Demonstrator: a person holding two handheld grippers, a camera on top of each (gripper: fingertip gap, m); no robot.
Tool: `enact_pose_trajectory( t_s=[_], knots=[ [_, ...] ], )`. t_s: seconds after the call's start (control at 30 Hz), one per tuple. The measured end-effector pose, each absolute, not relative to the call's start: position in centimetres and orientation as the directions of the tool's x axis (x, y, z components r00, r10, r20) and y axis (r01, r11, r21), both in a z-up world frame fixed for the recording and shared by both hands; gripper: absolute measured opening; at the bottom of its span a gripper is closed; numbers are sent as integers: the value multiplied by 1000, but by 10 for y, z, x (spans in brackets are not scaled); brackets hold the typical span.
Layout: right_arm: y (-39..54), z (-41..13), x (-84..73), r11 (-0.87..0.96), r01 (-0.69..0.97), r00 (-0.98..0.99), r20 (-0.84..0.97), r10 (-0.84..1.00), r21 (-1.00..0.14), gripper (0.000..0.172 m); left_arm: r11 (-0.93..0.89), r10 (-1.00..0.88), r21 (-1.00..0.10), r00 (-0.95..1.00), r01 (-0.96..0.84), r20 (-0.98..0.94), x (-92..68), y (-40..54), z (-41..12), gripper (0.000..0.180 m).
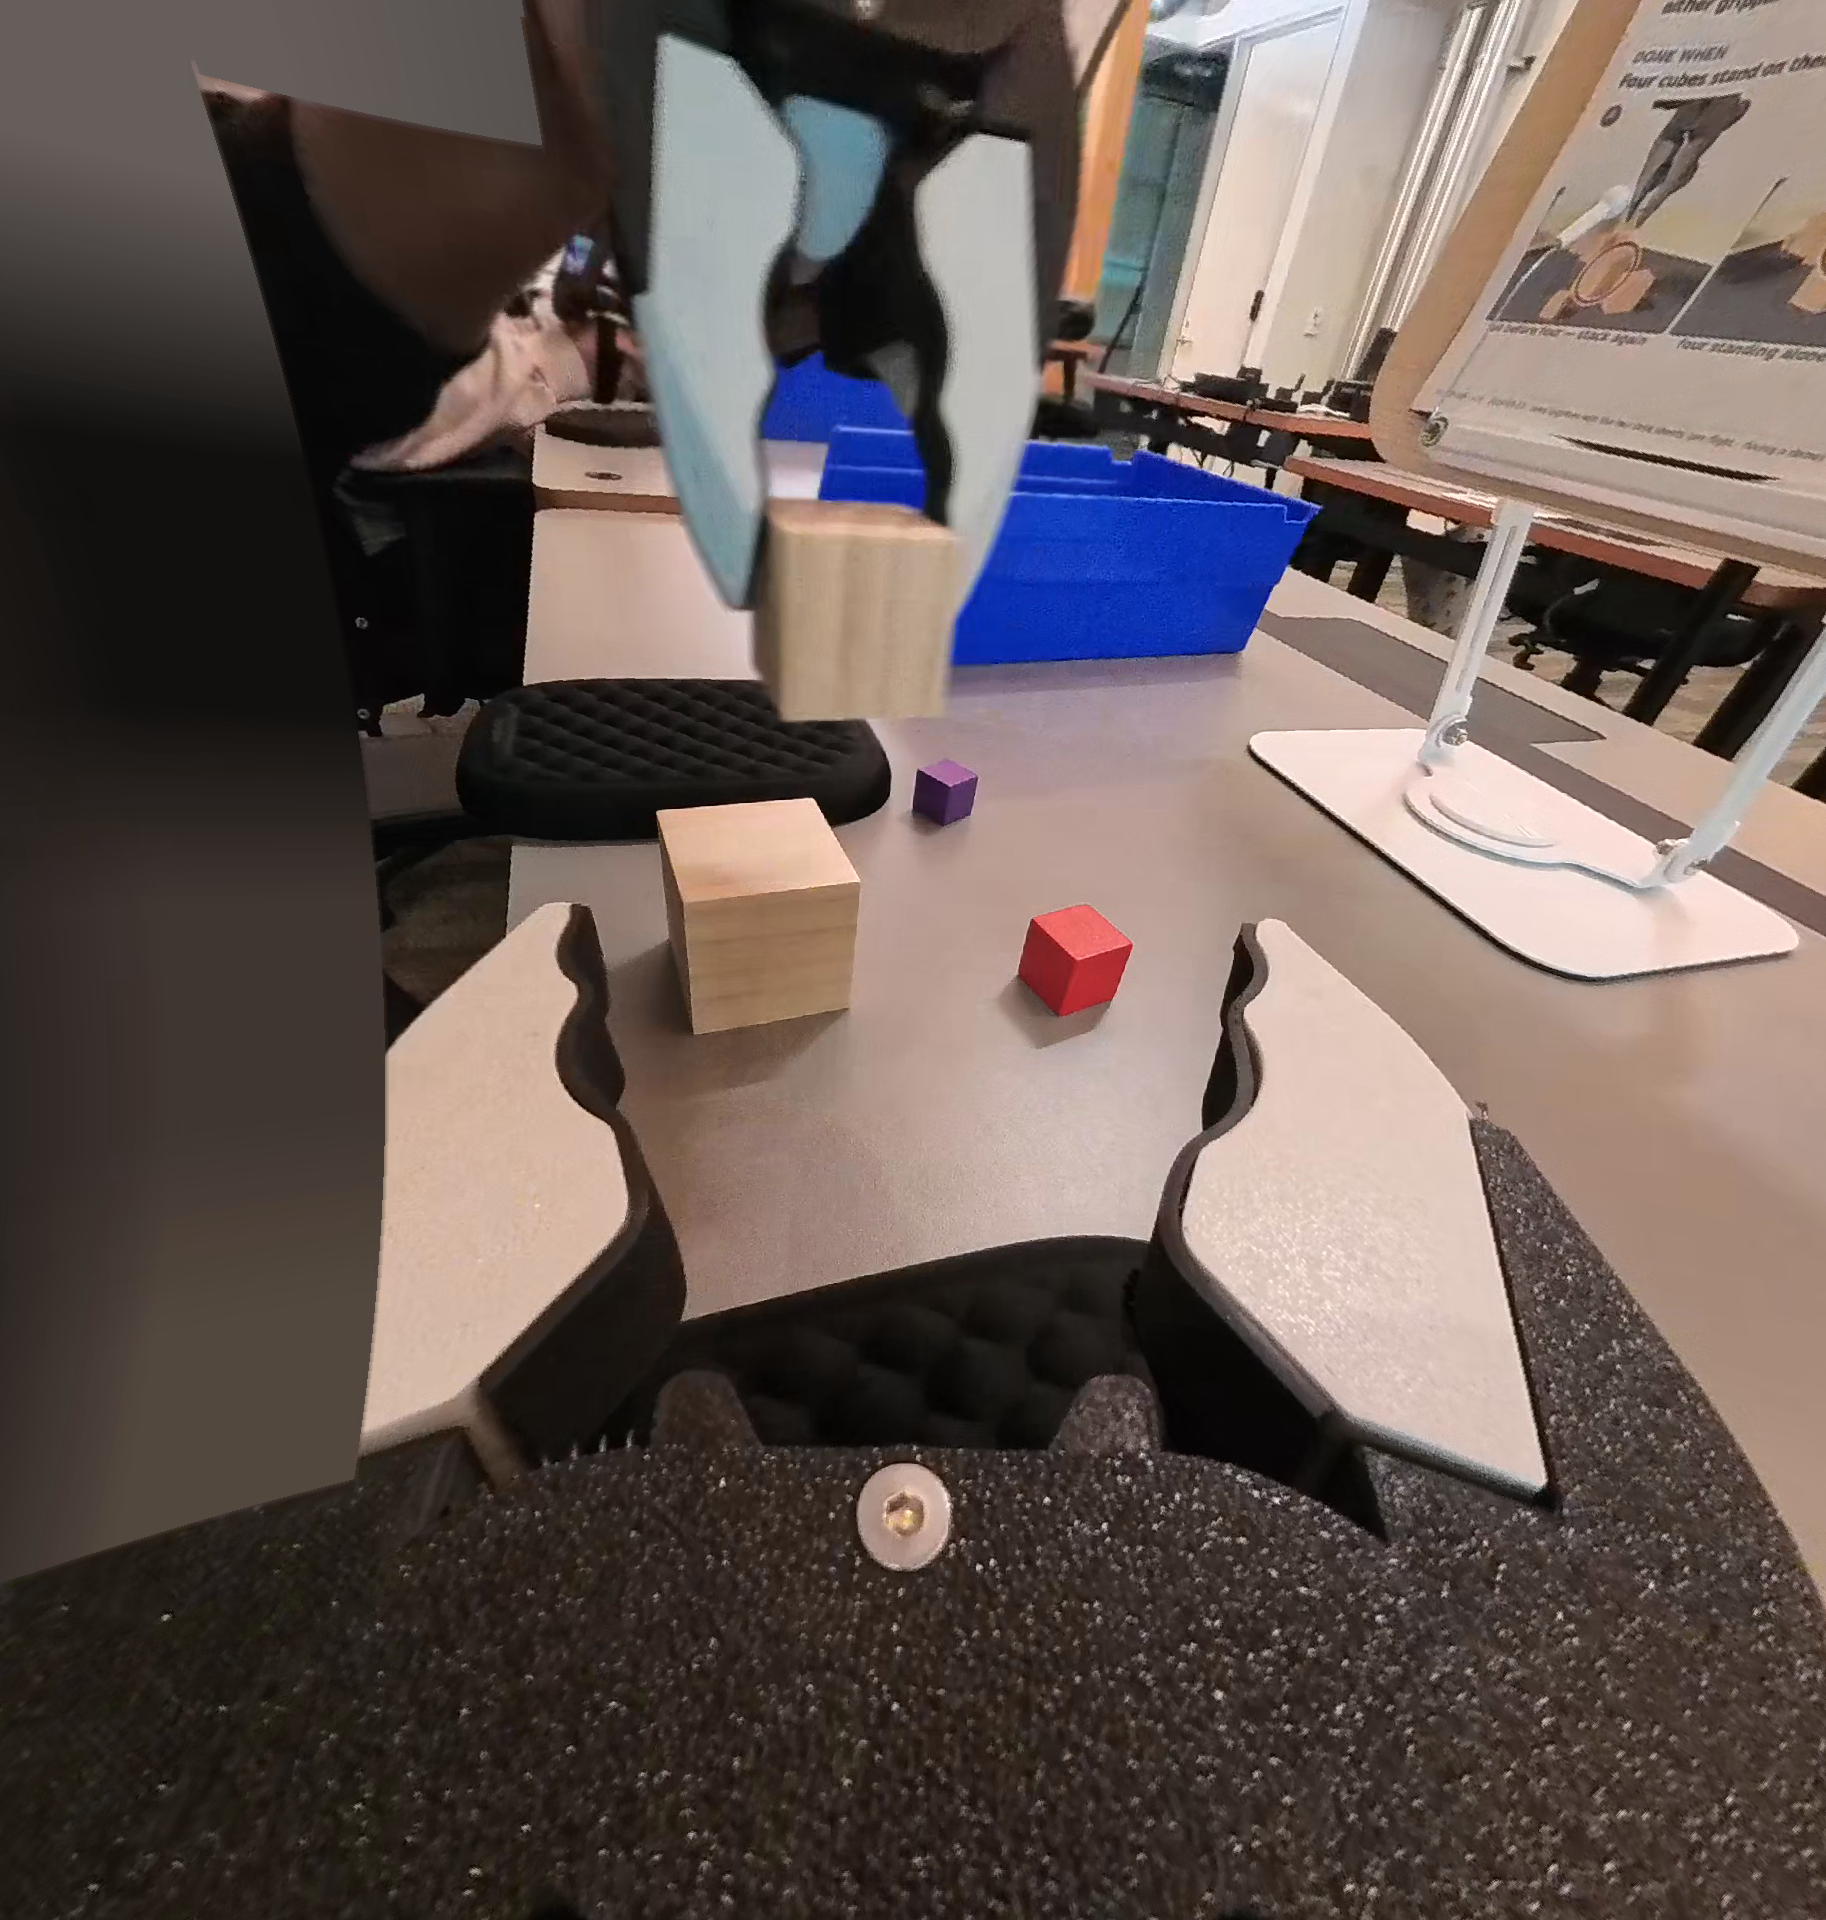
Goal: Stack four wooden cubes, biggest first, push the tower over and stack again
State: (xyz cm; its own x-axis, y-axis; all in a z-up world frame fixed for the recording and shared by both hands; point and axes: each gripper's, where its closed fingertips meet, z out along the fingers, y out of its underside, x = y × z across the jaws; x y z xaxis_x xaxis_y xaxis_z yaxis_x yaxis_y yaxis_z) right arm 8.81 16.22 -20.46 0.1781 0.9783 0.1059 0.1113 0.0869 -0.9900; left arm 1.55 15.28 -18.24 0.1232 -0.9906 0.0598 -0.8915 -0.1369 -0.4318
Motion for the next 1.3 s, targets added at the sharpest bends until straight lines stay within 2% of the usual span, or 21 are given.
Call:
enact_pose_trajectory(
  t_s=[0.23, 0.63, 1.3],
  knots=[
    [163, -205, 88, 81, 111, 179, 100, 979, -991, 110, -147, -989, -360, 132, -921, 64, 4, 132, -212, 44],
    [163, -203, 89, 74, 97, 179, 91, 980, -992, 108, -209, -978, -352, 187, -912, 95, 4, 135, -232, 44],
    [164, -202, 90, 72, 90, 183, 87, 979, -993, 106, -176, -984, -349, 154, -920, 90, 3, 134, -234, 45]
  ],
)
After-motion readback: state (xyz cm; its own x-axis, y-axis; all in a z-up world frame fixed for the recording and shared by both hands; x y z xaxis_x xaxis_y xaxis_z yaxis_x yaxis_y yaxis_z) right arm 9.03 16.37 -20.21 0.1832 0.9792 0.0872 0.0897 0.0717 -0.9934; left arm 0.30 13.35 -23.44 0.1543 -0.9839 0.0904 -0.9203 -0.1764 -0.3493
